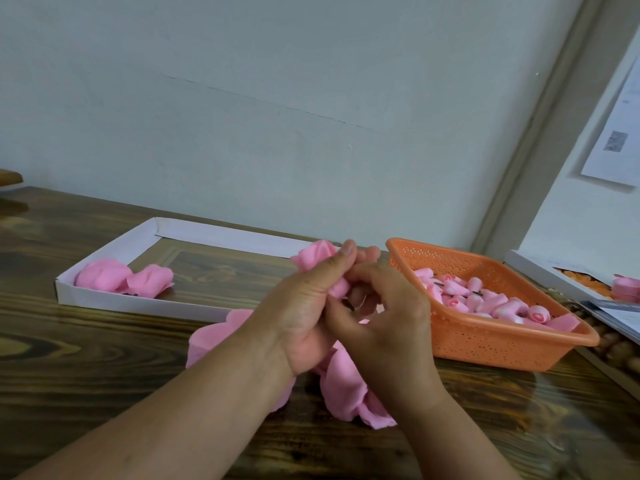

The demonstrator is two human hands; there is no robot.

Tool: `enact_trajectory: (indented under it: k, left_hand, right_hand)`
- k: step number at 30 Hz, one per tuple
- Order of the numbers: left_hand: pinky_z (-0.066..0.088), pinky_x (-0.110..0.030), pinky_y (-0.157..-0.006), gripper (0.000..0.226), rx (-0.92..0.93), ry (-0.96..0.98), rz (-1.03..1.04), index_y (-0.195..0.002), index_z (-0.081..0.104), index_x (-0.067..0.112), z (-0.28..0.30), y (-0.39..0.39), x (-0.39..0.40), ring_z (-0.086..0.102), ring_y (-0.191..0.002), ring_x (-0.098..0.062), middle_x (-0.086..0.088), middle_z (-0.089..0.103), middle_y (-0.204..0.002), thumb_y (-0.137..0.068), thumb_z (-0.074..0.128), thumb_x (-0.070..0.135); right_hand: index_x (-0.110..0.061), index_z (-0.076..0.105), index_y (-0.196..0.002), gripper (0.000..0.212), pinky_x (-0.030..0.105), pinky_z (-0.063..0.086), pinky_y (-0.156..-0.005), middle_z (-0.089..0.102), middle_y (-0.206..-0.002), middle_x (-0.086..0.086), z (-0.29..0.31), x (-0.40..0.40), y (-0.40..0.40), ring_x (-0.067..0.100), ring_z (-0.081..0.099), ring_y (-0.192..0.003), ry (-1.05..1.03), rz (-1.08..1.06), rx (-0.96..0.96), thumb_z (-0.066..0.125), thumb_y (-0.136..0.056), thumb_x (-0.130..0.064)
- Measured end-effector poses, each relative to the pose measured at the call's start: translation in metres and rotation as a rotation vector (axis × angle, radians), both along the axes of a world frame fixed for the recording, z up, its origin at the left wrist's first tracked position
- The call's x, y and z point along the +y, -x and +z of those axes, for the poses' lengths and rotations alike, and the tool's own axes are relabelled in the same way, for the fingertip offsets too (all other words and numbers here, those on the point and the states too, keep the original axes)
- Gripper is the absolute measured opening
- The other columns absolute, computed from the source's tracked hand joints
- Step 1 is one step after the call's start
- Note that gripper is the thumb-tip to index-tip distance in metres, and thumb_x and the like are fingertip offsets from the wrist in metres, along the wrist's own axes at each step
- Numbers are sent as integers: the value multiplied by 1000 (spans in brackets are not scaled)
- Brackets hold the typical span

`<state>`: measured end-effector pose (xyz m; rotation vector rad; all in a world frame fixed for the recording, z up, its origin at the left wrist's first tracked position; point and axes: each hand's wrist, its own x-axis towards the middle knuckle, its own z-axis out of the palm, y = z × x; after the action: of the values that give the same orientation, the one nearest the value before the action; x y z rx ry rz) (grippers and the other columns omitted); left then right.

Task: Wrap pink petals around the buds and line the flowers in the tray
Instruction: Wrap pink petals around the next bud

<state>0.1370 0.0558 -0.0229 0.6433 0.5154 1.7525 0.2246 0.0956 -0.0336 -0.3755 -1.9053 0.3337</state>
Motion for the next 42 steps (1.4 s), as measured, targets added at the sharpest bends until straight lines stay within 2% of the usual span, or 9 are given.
enact_trajectory:
  k: [5, 11, 15, 18, 22, 26, 33, 39, 42]
  left_hand:
    - [58, -29, -73, 22, 65, -32, -64, -65, 76, 12, 1, 4, -2, 71, -71, -19, -7, 74, -83, -72, 60, 26]
    - [56, -25, -60, 41, 116, 62, 140, -97, 68, 5, 0, 1, 2, 60, -71, -17, -12, 56, -94, -66, 66, 33]
    - [55, -24, -55, 50, 121, 28, 197, -105, 61, -2, 3, -3, 1, 69, -66, -14, -8, 73, -93, -66, 68, 28]
    - [55, -23, -54, 27, 224, 27, 177, -79, 73, 10, 4, -1, -1, 70, -64, -18, -8, 74, -83, -67, 67, 33]
    - [56, -25, -55, 20, 216, 61, 307, -75, 66, 14, 5, -6, 2, 68, -65, -19, -6, 74, -84, -82, 65, 33]
    - [55, -25, -55, 20, 234, 114, 374, -77, 63, 14, 6, -9, 1, 68, -69, -20, -7, 74, -85, -89, 63, 30]
    - [42, -35, -69, 30, 486, 85, 113, -52, 71, 21, 11, 8, -18, 56, -85, -29, -12, 67, -99, -71, 63, 43]
    - [37, -30, -70, 8, 607, 303, 417, -89, 54, 20, 15, 68, -10, 69, -79, -14, 0, 74, -76, -95, 55, 24]
    - [41, -24, -65, 17, 800, 448, 631, -78, 56, 16, 16, 117, -12, 61, -70, -13, 1, 66, -68, -95, 55, 20]
  right_hand:
    - [-24, 69, -76, 28, 24, 52, -56, 69, -67, 4, 7, 2, -9, 14, 63, -60, 514, 422, 13, 73, -74, 4]
    - [-23, 63, -81, 15, 27, 46, -57, 59, -70, -5, -5, 1, 1, 9, 54, -62, 122, -45, -128, 72, -72, -15]
    - [-20, 66, -74, 17, 26, 46, -54, 63, -66, 3, 0, 1, -2, 16, 56, -58, 336, 156, -22, 74, -73, -5]
    - [-12, 66, -72, 16, 36, 47, -51, 63, -64, 14, 4, 3, -5, 33, 58, -60, 457, 270, -4, 70, -76, 2]
    - [-16, 65, -73, 19, 24, 46, -51, 63, -64, 8, 3, 1, -2, 14, 55, -55, 459, 310, -11, 69, -78, 2]
    - [-12, 65, -73, 13, 28, 44, -50, 62, -65, 12, 2, 0, -1, 20, 53, -54, 422, 272, -12, 68, -78, -1]
    - [-10, 64, -66, 23, 14, 38, -46, 56, -51, -9, 5, -3, 0, 2, 48, -46, 648, 482, -39, 60, -84, 4]
    - [-16, 61, -101, 31, 13, 45, -52, 62, -72, -5, 0, 20, -3, -4, 55, -56, 682, 228, -48, 71, -76, -1]
    - [-17, 59, -111, 38, 21, 46, -61, 62, -77, -3, -1, 35, -9, 2, 58, -65, 635, 118, 8, 72, -77, -8]
